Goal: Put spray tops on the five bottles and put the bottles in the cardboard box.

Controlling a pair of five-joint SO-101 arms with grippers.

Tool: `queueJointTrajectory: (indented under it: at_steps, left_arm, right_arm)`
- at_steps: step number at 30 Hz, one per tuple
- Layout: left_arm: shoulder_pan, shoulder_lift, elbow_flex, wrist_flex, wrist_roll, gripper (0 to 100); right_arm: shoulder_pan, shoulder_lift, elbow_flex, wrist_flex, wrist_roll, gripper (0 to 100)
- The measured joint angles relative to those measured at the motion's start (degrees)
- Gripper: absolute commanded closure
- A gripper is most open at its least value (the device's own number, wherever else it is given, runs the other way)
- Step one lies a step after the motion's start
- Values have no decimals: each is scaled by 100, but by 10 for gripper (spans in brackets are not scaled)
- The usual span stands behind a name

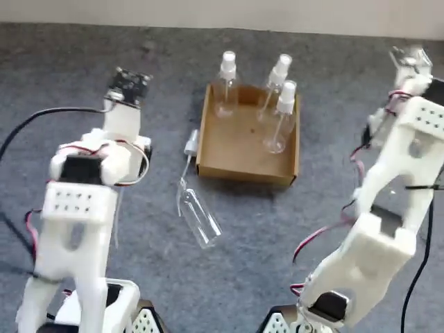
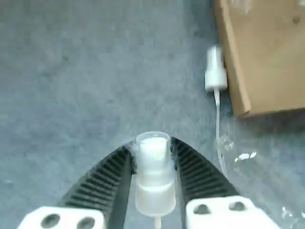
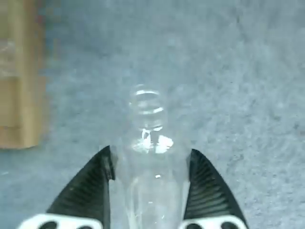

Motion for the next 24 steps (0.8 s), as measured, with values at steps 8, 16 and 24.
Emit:
queueJointTrajectory:
  at_steps: [8,16,24]
  left_arm:
    - [0,-1530,-1451,1266,0,997]
    - [0,-2831,-1855,1389,826,997]
    - [18,-3824,-1732,818,1943,997]
  right_arm:
    - [-2338,-3727,3349,-431,-703,996]
    - [-5099,-6453,7473,-2971,-1292,996]
    - [-6312,-6778,9125,-4756,-1371,995]
